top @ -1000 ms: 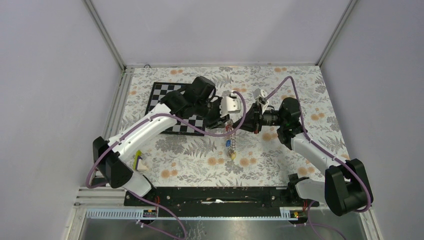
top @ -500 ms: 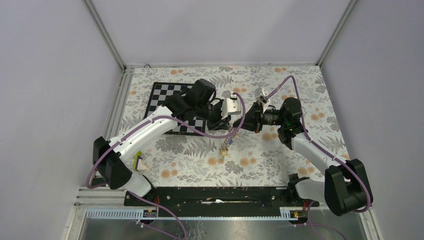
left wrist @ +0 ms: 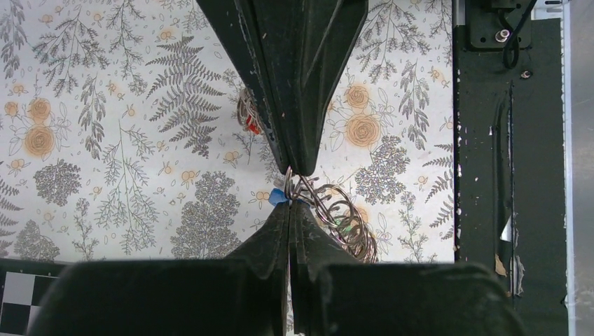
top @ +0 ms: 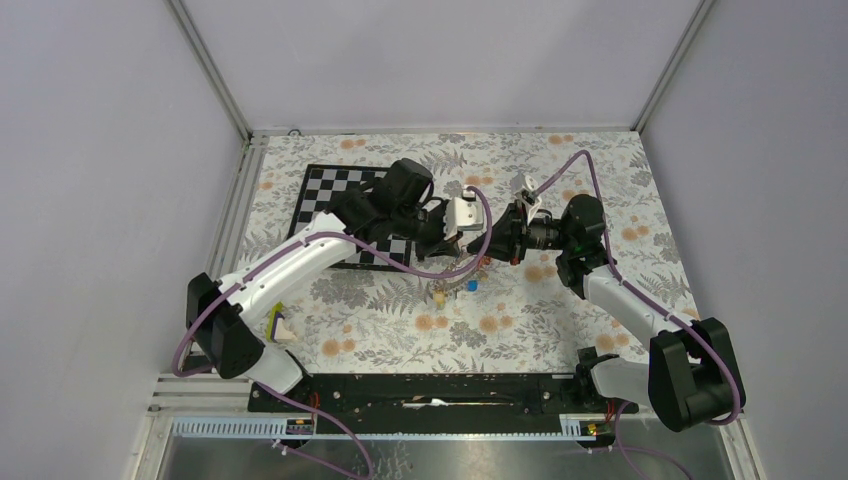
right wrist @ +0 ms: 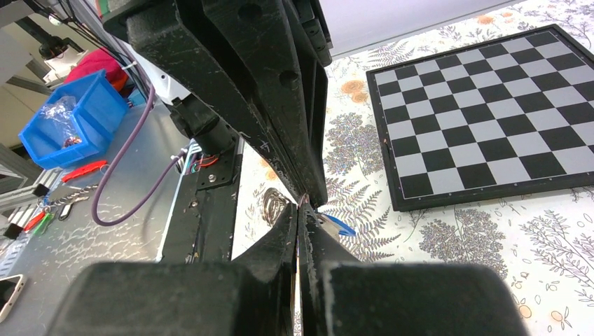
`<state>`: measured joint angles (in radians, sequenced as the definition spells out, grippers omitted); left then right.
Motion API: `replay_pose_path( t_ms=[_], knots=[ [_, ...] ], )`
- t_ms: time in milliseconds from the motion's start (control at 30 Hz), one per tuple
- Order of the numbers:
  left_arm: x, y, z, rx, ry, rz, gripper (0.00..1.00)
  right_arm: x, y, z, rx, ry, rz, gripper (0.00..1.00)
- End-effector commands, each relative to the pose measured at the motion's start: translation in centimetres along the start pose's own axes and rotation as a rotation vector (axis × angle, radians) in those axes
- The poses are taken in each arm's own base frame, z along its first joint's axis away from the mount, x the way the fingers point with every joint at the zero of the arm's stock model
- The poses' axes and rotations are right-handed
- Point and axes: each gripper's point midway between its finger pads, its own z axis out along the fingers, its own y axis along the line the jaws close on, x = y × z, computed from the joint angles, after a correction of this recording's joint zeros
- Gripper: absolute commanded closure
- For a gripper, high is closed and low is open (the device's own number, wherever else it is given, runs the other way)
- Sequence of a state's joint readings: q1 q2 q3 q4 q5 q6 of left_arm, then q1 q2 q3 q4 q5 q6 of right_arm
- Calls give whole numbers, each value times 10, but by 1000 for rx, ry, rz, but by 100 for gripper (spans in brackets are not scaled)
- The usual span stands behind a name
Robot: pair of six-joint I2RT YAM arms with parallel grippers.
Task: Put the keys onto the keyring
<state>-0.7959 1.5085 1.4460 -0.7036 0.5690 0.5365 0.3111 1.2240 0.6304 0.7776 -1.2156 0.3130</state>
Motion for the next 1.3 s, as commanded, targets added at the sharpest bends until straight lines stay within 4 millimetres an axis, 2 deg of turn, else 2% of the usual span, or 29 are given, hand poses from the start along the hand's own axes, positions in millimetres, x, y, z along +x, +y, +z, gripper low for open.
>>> replay_pose_path(
  t_ms=[0,400,467,667,800,967,1133,1267],
  knots=[
    [-10,8,5,-38,-18,28,100,-21,-2,1,12,-47,-77,100],
    [-8,2,20,-54,30,65,100,-18,-8,1,48,-51,-63,100],
    [-8,4,18,-66,34,68,94,-17,-8,1,45,-45,-69,100],
    [-13,12,3,-132,29,93,65,-13,-1,-2,-4,-23,-96,100],
    [-18,11,-6,-127,-2,95,57,-8,2,-2,-44,-1,-89,100],
    [-25,7,-7,-86,-37,93,56,-5,3,-1,-63,8,-84,100],
    [-27,4,-1,-51,-46,78,66,-5,4,-2,-61,8,-84,100],
    [-27,0,2,-23,-55,64,68,-5,3,-2,-57,9,-85,100]
  ],
)
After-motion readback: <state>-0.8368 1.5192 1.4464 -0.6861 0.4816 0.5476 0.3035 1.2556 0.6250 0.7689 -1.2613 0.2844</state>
